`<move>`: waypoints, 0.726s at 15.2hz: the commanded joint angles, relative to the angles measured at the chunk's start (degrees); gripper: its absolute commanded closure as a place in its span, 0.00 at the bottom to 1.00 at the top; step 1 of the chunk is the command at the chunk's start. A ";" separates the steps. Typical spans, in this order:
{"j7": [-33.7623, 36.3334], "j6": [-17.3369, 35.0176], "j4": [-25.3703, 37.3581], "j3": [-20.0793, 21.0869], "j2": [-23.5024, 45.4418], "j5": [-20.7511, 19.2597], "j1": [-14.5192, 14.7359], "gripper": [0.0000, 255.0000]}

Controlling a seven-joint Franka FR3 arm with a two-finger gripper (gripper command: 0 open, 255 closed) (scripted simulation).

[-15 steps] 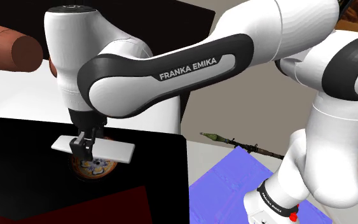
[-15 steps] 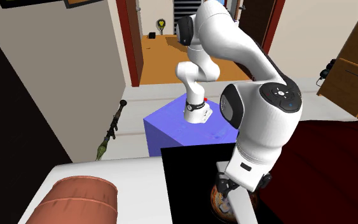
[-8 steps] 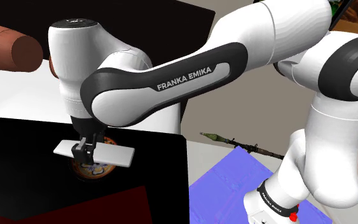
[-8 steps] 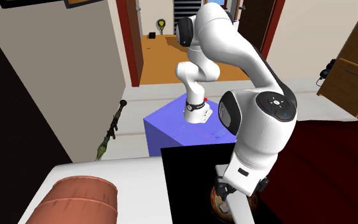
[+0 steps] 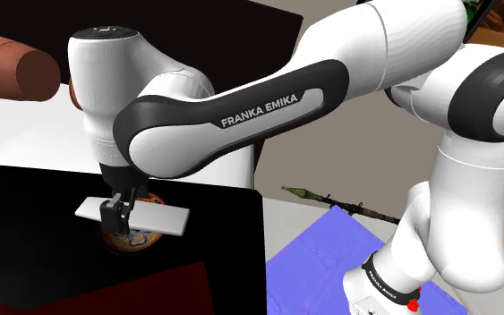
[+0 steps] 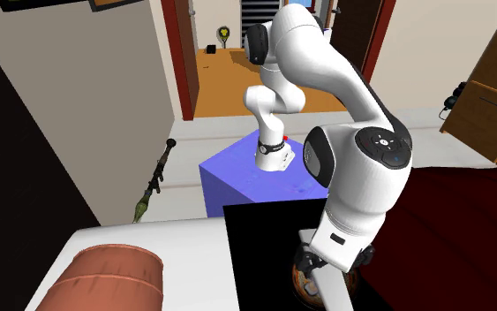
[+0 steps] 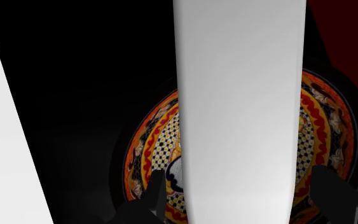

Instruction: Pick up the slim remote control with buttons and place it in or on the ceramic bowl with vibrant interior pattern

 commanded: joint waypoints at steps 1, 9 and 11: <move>0.00 0.00 0.00 0.00 0.00 0.00 0.00 0.00; -0.60 -6.40 4.43 0.42 -2.08 0.90 -0.04 0.00; -0.60 -6.40 4.43 0.42 -2.08 0.90 -0.04 0.00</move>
